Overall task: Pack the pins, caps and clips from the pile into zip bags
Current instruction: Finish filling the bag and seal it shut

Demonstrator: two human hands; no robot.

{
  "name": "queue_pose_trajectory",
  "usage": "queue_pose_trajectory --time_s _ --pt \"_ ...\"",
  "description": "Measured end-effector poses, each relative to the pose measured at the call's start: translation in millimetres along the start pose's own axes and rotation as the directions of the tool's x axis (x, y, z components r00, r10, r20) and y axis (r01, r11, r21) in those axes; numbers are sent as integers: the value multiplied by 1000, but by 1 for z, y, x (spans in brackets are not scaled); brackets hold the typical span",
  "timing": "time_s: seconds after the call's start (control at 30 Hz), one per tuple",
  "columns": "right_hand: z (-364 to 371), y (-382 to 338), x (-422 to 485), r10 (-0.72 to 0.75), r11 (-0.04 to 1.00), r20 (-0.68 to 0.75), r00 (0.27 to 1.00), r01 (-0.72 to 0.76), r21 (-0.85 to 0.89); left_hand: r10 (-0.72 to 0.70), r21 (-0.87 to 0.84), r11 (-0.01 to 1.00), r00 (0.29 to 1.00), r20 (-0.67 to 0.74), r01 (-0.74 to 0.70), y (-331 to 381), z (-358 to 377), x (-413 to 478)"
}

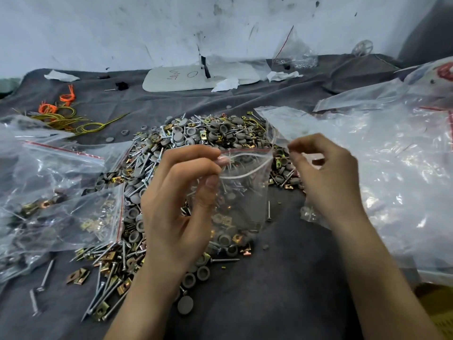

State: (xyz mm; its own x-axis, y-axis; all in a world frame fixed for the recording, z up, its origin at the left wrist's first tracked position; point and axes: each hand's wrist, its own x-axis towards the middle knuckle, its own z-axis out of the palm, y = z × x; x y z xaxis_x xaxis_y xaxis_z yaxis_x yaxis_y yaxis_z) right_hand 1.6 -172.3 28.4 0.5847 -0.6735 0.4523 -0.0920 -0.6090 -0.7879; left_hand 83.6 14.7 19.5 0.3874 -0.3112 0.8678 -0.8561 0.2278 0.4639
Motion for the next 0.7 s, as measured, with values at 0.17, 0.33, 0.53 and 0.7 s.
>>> queue_pose_trajectory --time_s 0.17,0.33,0.53,0.7 --pt "25 33 2 100 916 286 953 24 -401 -5 10 1000 1000 -10 6 -1 -1 0" --pt "27 32 6 116 876 210 971 0 -482 -19 -1 1000 1000 -11 19 0 -1 -1" --pt "28 28 4 136 913 195 971 -47 -404 -12 16 1000 1000 -7 12 0 -1 0" --pt "28 30 4 107 948 168 980 -50 -315 -11 16 1000 1000 -2 11 0 -1 0"
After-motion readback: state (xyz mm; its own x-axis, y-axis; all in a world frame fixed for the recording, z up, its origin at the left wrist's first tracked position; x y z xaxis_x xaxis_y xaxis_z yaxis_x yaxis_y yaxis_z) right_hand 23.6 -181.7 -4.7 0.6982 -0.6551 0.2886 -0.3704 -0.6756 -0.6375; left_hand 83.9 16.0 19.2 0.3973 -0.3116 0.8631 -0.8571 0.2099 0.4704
